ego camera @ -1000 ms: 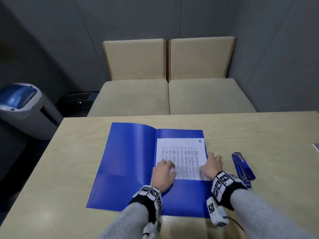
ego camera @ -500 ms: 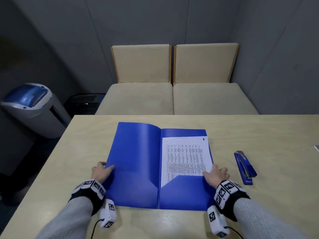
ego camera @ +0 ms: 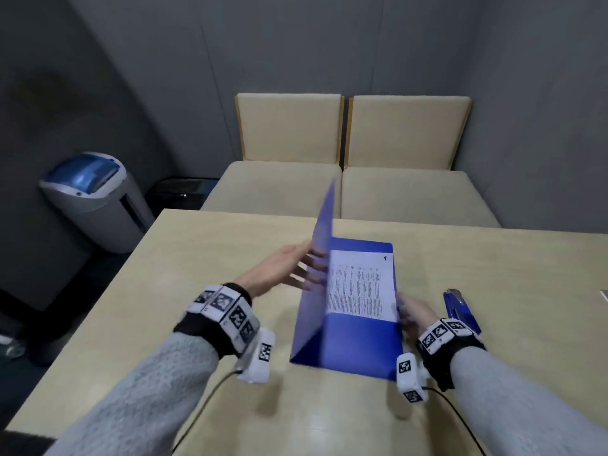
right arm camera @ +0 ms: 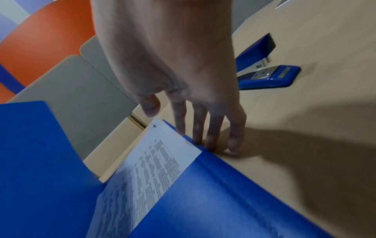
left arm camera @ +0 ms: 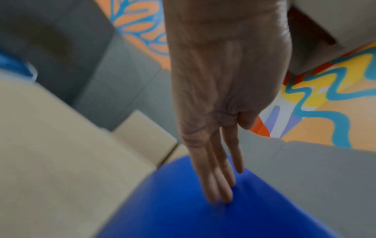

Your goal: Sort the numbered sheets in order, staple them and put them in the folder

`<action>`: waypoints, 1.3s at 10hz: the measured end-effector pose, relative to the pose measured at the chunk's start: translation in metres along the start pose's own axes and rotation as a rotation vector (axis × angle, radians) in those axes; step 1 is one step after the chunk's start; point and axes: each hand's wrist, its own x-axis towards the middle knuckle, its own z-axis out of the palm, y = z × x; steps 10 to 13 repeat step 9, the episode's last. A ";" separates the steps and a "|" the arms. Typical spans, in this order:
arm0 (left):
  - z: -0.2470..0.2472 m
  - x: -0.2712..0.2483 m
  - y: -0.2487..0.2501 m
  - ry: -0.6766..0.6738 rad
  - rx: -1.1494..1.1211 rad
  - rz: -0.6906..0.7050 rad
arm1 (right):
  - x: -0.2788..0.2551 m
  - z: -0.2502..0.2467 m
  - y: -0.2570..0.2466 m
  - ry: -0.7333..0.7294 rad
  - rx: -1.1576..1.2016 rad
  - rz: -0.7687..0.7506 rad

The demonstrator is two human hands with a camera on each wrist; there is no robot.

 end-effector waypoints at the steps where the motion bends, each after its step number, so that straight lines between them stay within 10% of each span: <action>1: 0.041 0.027 -0.028 -0.094 0.116 -0.024 | -0.018 -0.016 -0.001 -0.031 0.139 0.025; 3: 0.086 0.059 -0.117 -0.101 1.100 -0.140 | -0.026 -0.027 -0.005 0.139 -0.017 -0.268; 4: 0.091 0.060 -0.133 -0.209 1.192 -0.210 | -0.037 -0.013 0.001 0.177 -0.360 -0.506; 8: 0.091 0.071 -0.124 -0.235 1.241 -0.224 | -0.042 0.041 0.026 0.045 -1.303 -0.311; 13: 0.056 0.091 -0.077 -0.193 1.139 -0.130 | -0.038 0.032 -0.027 0.093 -1.270 -0.393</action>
